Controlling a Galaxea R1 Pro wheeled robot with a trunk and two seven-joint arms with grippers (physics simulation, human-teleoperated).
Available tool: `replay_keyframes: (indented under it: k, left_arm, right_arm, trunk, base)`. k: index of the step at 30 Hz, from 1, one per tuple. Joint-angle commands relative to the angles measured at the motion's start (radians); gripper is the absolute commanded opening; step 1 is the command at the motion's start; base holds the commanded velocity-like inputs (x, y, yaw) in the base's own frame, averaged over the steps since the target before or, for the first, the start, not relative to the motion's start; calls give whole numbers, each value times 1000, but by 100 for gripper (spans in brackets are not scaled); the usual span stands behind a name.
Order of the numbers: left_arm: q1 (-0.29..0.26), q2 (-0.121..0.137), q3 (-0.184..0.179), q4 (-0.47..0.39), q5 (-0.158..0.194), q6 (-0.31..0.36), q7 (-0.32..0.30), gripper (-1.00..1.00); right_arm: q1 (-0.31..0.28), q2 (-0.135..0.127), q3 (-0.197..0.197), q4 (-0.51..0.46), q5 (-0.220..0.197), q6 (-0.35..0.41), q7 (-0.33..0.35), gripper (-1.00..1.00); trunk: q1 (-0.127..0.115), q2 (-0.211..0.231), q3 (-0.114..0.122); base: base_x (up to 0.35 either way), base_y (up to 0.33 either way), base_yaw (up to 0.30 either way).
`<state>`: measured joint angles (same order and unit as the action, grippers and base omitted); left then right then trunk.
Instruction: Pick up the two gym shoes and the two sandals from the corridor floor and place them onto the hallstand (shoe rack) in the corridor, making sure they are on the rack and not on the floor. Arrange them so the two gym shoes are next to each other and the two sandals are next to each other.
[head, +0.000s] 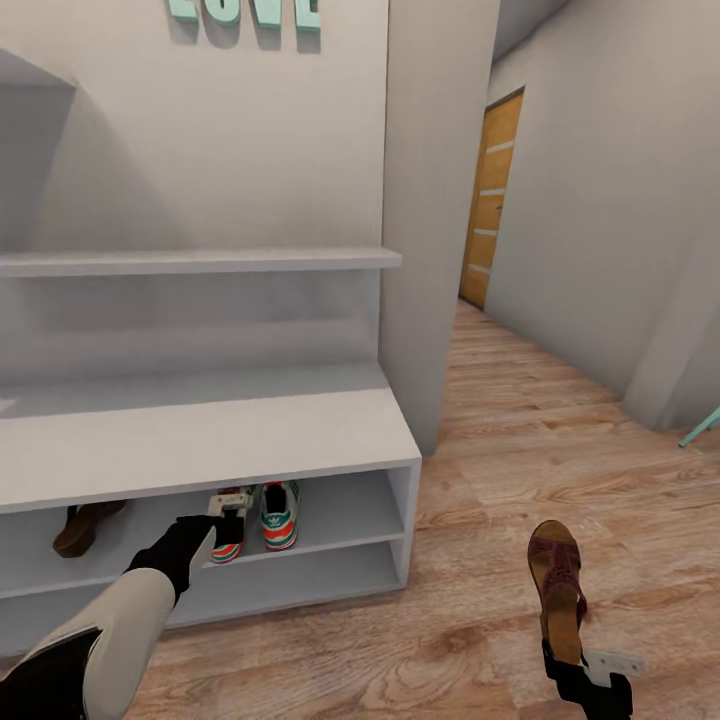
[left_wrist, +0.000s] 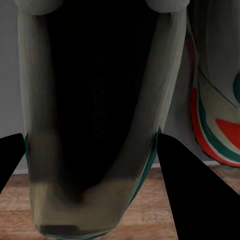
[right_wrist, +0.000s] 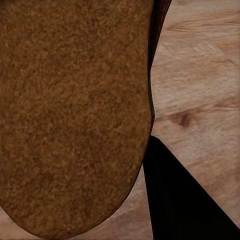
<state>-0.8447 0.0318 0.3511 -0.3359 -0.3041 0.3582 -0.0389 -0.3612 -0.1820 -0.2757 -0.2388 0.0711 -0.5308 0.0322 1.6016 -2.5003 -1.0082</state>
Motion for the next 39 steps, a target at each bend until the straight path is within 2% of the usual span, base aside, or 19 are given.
replay_keyframes:
  k: [1, 39]
  left_arm:
    - [-1, -1, 8, -2, -10, 4, -6, -100]
    - [-1, -1, 8, -2, -10, 4, -6, -100]
  right_arm:
    - [-1, 1, -8, 1, 4, -3, 5, -100]
    - [-1, 1, -8, 1, 4, -3, 5, -100]
  trunk:
    - [0, 0, -1]
    - [0, 0, -1]
  base:
    - [73, 0, 0]
    - [53, 0, 0]
